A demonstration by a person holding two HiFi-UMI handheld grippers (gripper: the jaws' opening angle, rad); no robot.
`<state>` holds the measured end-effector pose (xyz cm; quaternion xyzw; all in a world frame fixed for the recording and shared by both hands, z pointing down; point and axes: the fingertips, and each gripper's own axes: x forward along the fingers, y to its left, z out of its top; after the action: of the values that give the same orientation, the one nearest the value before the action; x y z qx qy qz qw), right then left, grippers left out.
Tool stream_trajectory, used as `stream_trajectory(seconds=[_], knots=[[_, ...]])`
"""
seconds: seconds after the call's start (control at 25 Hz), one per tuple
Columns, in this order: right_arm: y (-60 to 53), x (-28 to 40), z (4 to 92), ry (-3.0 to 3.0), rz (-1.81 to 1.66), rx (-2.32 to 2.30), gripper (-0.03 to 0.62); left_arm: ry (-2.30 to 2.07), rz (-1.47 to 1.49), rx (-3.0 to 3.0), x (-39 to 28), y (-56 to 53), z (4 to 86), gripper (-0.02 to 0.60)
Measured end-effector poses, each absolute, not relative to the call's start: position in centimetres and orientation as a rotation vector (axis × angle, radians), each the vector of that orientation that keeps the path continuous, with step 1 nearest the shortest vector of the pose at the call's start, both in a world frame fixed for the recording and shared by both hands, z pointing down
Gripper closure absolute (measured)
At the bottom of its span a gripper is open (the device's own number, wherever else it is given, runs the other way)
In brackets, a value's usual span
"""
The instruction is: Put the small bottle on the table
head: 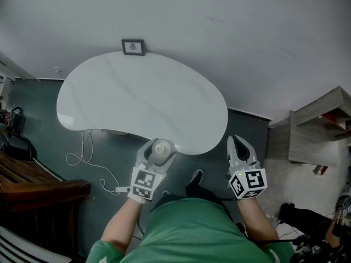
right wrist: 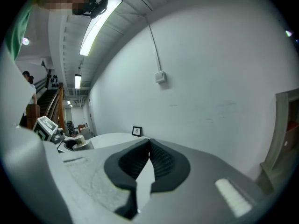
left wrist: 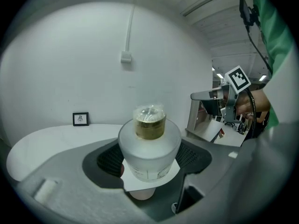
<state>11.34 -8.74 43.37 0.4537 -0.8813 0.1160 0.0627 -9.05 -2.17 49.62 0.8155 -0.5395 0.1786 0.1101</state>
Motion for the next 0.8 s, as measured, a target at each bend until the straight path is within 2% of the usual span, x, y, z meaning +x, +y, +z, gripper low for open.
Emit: stream_trajectory(seconds=[0.44, 0.8], knots=[[-12.8, 10.6, 45.0, -2.677, 0.393, 1.271, 0.591, -1.62, 0.599, 2.378, -8.5, -8.4, 51.7, 0.241], [-13.9, 10.0, 44.8, -2.587, 0.39, 1.412, 0.591, -1.483, 0.702, 2.47, -10.2, -12.2, 54.9, 0.241]])
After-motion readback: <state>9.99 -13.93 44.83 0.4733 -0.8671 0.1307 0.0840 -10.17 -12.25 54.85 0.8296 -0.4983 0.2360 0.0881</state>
